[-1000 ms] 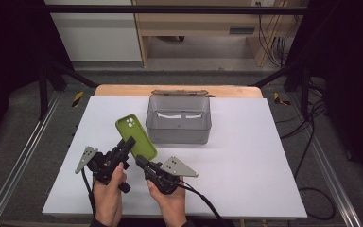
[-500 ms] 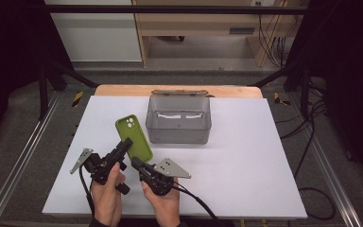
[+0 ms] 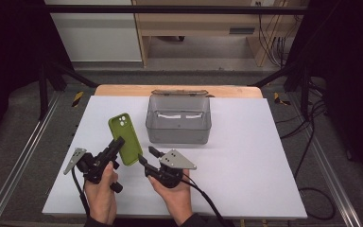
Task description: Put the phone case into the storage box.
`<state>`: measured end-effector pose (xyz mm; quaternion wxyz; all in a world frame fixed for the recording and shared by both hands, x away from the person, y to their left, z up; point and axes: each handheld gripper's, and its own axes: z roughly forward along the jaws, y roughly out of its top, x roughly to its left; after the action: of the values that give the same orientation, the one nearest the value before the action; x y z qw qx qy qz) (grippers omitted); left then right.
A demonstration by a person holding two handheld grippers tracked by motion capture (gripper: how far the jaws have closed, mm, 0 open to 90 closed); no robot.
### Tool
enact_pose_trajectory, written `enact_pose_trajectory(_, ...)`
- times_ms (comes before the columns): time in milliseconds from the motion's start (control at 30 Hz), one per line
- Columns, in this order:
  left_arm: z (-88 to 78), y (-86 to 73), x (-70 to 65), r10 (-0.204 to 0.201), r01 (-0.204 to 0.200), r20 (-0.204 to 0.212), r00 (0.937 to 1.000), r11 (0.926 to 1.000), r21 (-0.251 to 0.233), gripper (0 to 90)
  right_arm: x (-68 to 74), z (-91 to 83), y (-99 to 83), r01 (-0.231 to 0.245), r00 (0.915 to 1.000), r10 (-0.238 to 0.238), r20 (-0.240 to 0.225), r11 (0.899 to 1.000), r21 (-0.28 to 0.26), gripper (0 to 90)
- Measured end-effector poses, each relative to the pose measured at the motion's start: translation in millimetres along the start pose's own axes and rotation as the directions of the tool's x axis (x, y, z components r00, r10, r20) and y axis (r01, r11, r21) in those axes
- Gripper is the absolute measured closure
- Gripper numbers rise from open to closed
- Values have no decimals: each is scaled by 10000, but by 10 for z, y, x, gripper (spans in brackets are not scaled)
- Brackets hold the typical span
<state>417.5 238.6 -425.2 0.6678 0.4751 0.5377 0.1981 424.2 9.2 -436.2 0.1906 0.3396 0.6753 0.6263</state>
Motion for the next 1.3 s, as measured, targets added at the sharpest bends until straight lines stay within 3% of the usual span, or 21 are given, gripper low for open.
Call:
enact_pose_trajectory(167, 9, -21, -16, 327, -324, -130, 9994, 9993, 200, 774, -167, 18, 35, 42, 9993, -66, 363, 9978, 662, 332)
enact_pose_trajectory(367, 11, -20, -33, 610, -604, -206, 9979, 9978, 273, 774, -259, 41, 36, 243, 9982, -313, 512, 9909, 1326, 203)
enact_pose_trajectory(633, -2, 7, -74, 1190, -1182, -289, 9925, 9925, 307, 775, -347, -14, 55, 922, 9951, -975, 152, 9740, 2068, 89)
enact_pose_trajectory(967, -12, 38, -76, 1680, -1658, -490, 9846, 9851, 467, 775, -523, -152, 92, 1216, 9894, -1359, 503, 9675, 2216, 79)
enact_pose_trajectory(1033, -15, 46, -74, 1748, -1725, -508, 9833, 9839, 474, 775, -583, -248, 106, 1443, 9859, -1597, 505, 9627, 2287, 74)
enact_pose_trajectory(1300, -15, 60, -45, 1849, -1810, -599, 9809, 9813, 662, 775, -830, -596, 55, 1335, 9840, -1572, 837, 9622, 2373, 77)
